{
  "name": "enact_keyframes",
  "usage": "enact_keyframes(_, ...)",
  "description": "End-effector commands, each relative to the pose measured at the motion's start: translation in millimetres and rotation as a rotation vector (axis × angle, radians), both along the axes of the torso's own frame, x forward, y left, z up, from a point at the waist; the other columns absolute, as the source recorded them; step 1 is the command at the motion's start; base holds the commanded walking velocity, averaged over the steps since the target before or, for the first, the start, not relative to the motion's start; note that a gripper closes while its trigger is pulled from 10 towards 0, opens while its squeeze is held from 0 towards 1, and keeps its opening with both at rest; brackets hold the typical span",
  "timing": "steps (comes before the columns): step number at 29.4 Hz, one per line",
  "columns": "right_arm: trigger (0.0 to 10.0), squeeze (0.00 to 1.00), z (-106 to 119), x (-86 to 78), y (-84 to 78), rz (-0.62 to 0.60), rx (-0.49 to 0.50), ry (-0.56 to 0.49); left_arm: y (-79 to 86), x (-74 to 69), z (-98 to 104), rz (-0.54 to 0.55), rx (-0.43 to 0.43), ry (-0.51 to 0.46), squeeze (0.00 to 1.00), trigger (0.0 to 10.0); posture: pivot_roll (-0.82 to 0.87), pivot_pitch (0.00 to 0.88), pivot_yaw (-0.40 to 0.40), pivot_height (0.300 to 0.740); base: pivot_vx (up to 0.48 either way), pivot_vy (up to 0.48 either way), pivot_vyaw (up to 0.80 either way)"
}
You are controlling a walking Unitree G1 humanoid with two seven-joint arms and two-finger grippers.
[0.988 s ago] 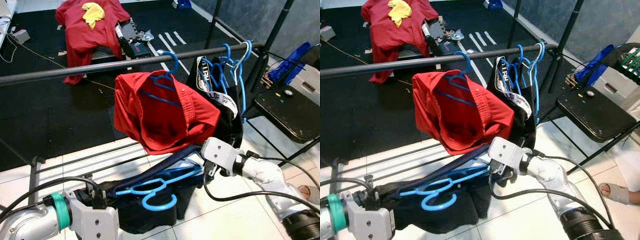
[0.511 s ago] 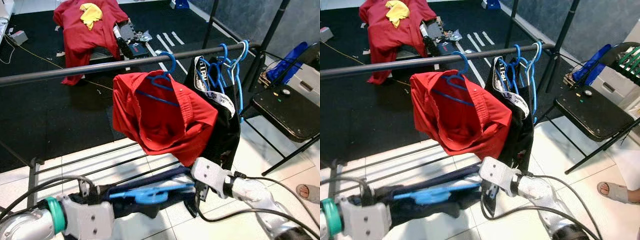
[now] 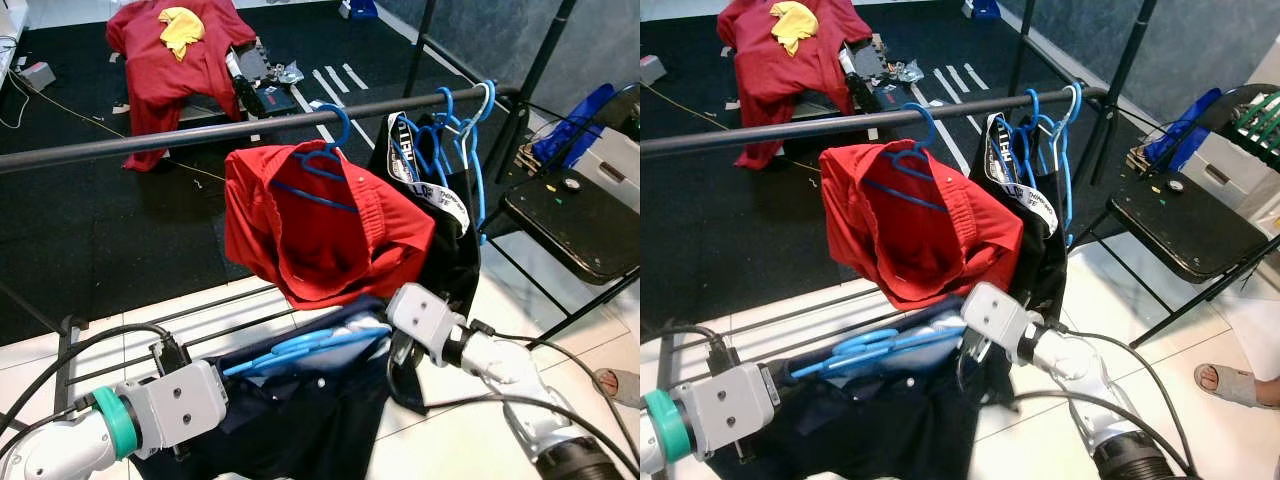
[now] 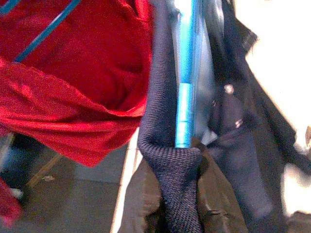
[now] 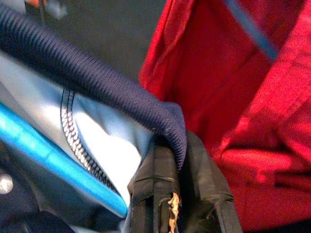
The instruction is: Hang hanger
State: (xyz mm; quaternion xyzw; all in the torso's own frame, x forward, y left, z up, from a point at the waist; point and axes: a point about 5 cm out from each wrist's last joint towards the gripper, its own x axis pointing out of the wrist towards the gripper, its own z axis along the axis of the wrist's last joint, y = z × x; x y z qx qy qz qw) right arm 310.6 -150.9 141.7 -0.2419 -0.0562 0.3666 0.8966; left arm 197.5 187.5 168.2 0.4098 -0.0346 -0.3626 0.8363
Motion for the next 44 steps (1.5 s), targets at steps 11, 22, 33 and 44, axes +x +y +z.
enact_keyframes(11, 0.0, 0.00, 15, -4.5, -29.3, 0.051, -0.040, 0.022, 3.1, -9.6, -18, 0.046, -0.052, 0.140, 0.00, 10.0, -0.01, 0.117, 0.048, 0.740, 0.000, 0.000, 0.00)
enact_keyframes(22, 0.0, 0.00, -19, -36.2, -52.5, 0.233, -0.413, 0.221, 15.8, -2.3, -19, 0.056, 0.182, -0.002, 0.00, 10.0, -0.01, 0.114, 0.048, 0.740, 0.000, 0.000, 0.00)
enact_keyframes(33, 0.0, 0.00, -10, -10.5, -57.4, 0.107, -0.442, 0.100, 2.2, -10.6, -8, -0.150, 0.267, -0.095, 0.00, 10.0, 0.00, 0.114, 0.049, 0.740, 0.000, 0.000, 0.00)
enact_keyframes(44, 0.0, 0.00, -25, -6.2, -34.5, 0.102, -0.421, 0.081, -12.1, -3.8, 8, -0.025, -0.117, 0.003, 0.00, 10.0, 0.00, 0.114, 0.050, 0.740, 0.000, 0.000, 0.00)
